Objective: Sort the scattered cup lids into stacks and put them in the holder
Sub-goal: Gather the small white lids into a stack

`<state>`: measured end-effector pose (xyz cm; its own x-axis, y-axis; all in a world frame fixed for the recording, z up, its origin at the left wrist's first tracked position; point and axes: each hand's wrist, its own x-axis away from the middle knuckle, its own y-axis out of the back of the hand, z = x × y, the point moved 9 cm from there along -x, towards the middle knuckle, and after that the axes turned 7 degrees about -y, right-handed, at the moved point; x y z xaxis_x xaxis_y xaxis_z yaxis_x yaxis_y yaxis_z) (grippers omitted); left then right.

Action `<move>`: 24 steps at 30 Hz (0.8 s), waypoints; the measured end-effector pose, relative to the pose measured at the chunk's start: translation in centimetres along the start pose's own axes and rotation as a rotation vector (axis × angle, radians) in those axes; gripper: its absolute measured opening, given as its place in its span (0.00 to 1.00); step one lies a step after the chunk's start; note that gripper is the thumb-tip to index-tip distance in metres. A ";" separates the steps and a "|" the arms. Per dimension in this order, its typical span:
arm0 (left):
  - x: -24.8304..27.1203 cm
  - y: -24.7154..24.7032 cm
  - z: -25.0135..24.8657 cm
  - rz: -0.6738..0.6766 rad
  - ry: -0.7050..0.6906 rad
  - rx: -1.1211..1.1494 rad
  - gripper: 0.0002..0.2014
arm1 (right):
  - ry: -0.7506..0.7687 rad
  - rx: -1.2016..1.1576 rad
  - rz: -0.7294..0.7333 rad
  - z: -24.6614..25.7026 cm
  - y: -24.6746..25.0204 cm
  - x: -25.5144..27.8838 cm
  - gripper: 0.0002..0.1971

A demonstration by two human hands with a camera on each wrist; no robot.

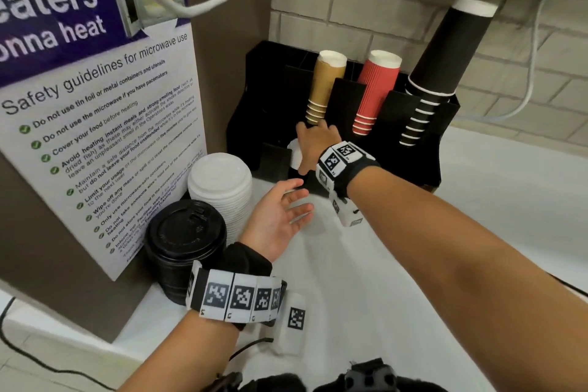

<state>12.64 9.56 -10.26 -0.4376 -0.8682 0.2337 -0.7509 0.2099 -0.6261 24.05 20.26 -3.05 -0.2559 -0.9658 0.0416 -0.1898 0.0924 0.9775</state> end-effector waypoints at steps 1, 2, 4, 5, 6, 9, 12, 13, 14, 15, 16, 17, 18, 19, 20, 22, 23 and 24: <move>0.0 0.0 0.1 0.002 0.000 0.000 0.07 | -0.015 0.034 0.010 0.2 -0.6 -0.2 0.41; 0.0 0.0 0.1 0.003 0.002 0.000 0.07 | -0.032 0.061 0.010 0.4 -1.0 -0.4 0.41; -0.1 0.1 0.2 0.004 0.006 -0.002 0.07 | -0.050 0.094 0.002 0.7 -1.6 -0.4 0.39; -0.1 0.1 0.3 0.003 0.008 -0.005 0.07 | -0.040 0.101 0.000 0.8 -1.8 -0.4 0.38; -0.1 0.1 0.4 0.002 0.009 -0.008 0.07 | -0.023 0.106 -0.004 1.0 -1.9 -0.4 0.37; -0.1 0.0 0.4 -0.001 0.011 -0.018 0.08 | 0.002 0.116 -0.041 1.3 -1.6 0.0 0.30; -0.1 -0.1 0.4 -0.004 0.010 -0.021 0.07 | 0.017 0.128 -0.046 1.6 -1.4 0.5 0.26; -0.1 -0.1 0.4 -0.003 0.009 -0.023 0.07 | 0.024 0.135 -0.038 1.7 -1.3 0.7 0.24; -0.1 -0.1 0.4 -0.003 0.009 -0.026 0.07 | 0.033 0.137 -0.032 1.7 -1.2 0.8 0.22; -0.1 -0.1 0.4 -0.002 0.009 -0.028 0.08 | 0.040 0.127 -0.026 1.7 -1.1 0.9 0.20; -0.2 -0.1 0.4 0.000 0.010 -0.029 0.08 | 0.046 0.110 -0.016 1.6 -1.0 1.0 0.19; -0.2 -0.1 0.4 0.000 0.009 -0.027 0.07 | 0.054 0.096 -0.006 1.7 -1.0 1.1 0.18; -0.2 0.0 0.4 0.000 0.008 -0.025 0.07 | 0.065 0.095 0.000 1.7 -0.9 1.2 0.18; -0.2 0.0 0.4 -0.002 0.007 -0.023 0.08 | 0.080 0.101 0.002 1.7 -0.8 1.4 0.18; -0.2 0.1 0.4 -0.006 0.007 -0.023 0.08 | 0.095 0.109 0.004 1.7 -0.6 1.7 0.19; -0.3 0.1 0.4 -0.007 0.011 -0.024 0.08 | 0.124 0.048 -0.008 1.3 0.2 2.7 0.22; -0.4 0.0 0.5 -0.004 0.015 -0.025 0.08 | 0.131 -0.036 -0.024 0.7 0.9 3.4 0.23; -0.4 0.0 0.5 0.001 0.019 -0.027 0.09 | 0.132 -0.145 -0.053 -0.2 1.9 4.3 0.24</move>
<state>13.10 9.65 -10.74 -0.4475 -0.8593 0.2476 -0.7636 0.2230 -0.6059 22.80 16.25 -1.02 -0.1213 -0.9926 0.0066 -0.0585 0.0138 0.9982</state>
